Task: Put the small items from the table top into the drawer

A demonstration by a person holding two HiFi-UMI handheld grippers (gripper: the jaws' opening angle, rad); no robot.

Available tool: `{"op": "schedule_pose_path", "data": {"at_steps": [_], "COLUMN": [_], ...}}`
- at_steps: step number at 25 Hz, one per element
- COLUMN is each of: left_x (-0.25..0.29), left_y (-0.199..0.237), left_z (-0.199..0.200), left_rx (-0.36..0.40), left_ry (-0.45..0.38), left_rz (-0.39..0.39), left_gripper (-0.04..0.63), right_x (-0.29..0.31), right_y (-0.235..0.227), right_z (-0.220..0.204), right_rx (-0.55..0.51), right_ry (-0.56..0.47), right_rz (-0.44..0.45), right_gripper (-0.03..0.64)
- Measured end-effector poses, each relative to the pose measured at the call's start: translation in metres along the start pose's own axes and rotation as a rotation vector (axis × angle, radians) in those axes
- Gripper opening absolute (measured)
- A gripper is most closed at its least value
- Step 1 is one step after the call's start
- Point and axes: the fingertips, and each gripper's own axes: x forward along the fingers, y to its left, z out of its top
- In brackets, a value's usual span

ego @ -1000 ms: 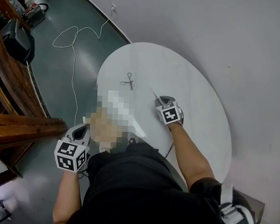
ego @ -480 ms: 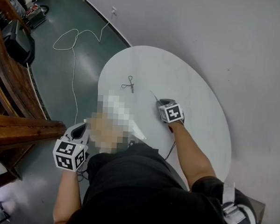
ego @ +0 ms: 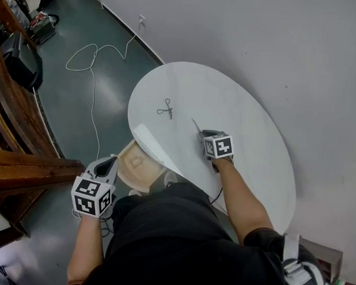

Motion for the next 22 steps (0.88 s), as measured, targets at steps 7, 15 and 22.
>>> {"op": "schedule_pose_path", "data": {"at_steps": [7, 15, 22], "left_x": [-0.013, -0.026, -0.035], "left_y": [0.0, -0.002, 0.0], "left_z": [-0.007, -0.023, -0.04], "left_rx": [0.033, 0.072, 0.098], "left_ry": [0.006, 0.028, 0.052], "left_rz": [-0.049, -0.109, -0.151], "left_gripper": [0.015, 0.015, 0.015], "right_x": [-0.023, -0.045, -0.052], "right_y": [0.036, 0.079, 0.12], "right_z": [-0.001, -0.012, -0.03], "right_rx": [0.025, 0.038, 0.064], "right_ry": [-0.055, -0.091, -0.091], "right_rz": [0.007, 0.005, 0.022], "right_gripper": [0.054, 0.055, 0.055]}}
